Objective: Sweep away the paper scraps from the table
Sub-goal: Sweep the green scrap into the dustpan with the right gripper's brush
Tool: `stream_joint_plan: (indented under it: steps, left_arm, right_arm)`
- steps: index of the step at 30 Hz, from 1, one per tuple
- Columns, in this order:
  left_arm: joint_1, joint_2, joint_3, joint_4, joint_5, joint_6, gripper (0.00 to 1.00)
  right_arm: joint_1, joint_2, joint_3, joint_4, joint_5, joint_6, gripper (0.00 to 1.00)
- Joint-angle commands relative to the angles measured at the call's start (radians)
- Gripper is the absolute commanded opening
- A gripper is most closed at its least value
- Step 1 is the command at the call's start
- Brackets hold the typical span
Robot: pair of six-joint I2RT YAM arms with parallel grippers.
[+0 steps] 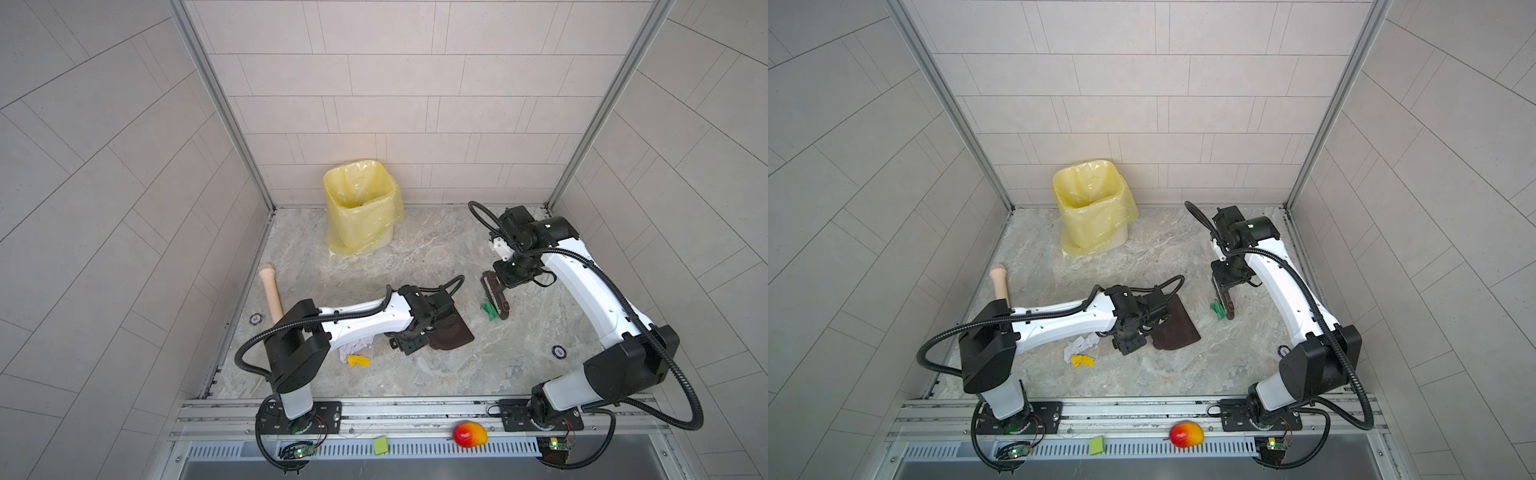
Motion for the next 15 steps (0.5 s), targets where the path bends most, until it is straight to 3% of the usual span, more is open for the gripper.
stream_joint_plan:
  steps: [1,5,15]
  left_arm:
    - [-0.021,0.006,-0.018,0.009,0.006,0.008,0.0]
    - [-0.025,0.011,-0.025,0.02,0.001,0.009,0.0]
    - [-0.03,0.037,-0.002,0.042,0.004,0.02,0.0]
  right_arm:
    - [0.034,-0.023,0.003,-0.058,-0.046,0.02,0.0]
    - [0.065,-0.028,0.032,-0.085,-0.011,0.028,0.0]
    - [0.064,-0.024,0.059,-0.071,0.222,0.013,0.0]
